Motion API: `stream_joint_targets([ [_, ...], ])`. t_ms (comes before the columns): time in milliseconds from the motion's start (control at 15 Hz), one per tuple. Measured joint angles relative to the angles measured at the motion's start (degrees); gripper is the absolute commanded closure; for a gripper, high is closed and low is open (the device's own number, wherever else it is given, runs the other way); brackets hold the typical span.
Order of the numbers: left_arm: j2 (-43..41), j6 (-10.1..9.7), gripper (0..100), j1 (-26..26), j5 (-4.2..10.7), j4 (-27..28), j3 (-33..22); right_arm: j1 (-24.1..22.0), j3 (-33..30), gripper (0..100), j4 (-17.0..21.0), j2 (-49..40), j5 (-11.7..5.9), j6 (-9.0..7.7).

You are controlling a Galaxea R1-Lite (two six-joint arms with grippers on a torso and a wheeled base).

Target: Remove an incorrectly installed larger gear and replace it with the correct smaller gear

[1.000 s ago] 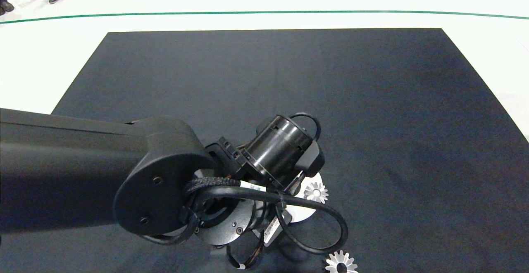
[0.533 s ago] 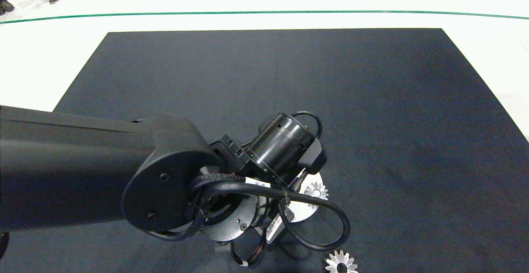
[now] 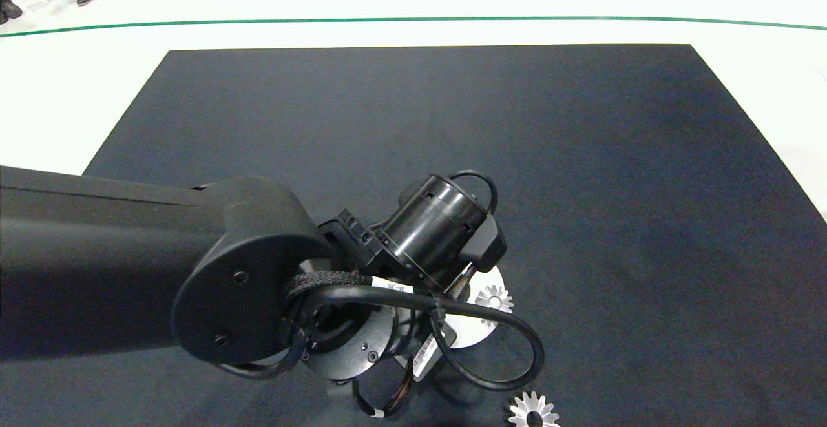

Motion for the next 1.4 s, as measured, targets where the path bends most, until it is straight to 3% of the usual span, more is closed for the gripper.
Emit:
stream_joint_targets([
  [200,-2.73,-0.78,0,0.68,0.02,0.05,2.21,-2.4,-0.88,0,-0.13,-0.28,-1.44,-1.68],
  [467,-9.74,-2.54,0,1.4,0.68,0.16,6.07,-5.71,-3.19,0,-0.2,-1.44,-2.27,-1.96],
  [533,-12.69,-2.29,0,1.9,0.88,0.55,7.17,-7.23,-4.27,0,-0.2,-1.99,-4.06,-1.99],
  [733,-24.92,-1.63,0,7.11,1.23,2.93,9.76,-13.97,-4.95,0,-0.13,-3.61,-11.64,-1.85],
  [867,-33.72,-1.49,0,12.01,1.45,3.97,11.58,-17.81,-3.27,0,-0.07,-5.27,-13.92,-1.68],
  [1000,-42.7,-1.19,0,16.07,3.96,3.61,13.02,-21.22,-0.88,0,0.0,-7.45,-15.23,-0.85],
  [1067,-47.82,-0.06,0,17.83,5.71,2.82,13.43,-22.97,0.52,0,0.11,-8.74,-15.47,-0.72],
  [1200,-58.14,4.19,0,23.1,7.7,1.55,13.81,-25.88,3.25,0,0.11,-11.33,-15.93,-0.63],
  [1267,-63.14,6.4,0,27.15,8.23,1.02,13.9,-27.49,4.56,0,0.13,-12.5,-17.87,-0.41],
  [1333,-68.04,9.17,0,31.34,8.53,0.72,14.01,-28.64,5.28,0,0.0,-13.35,-21.61,0.17],
  [1400,-72.64,12.14,0,35.04,8.81,0.46,14.09,-29.83,5.81,0,-0.07,-14.18,-23.91,0.91],
])
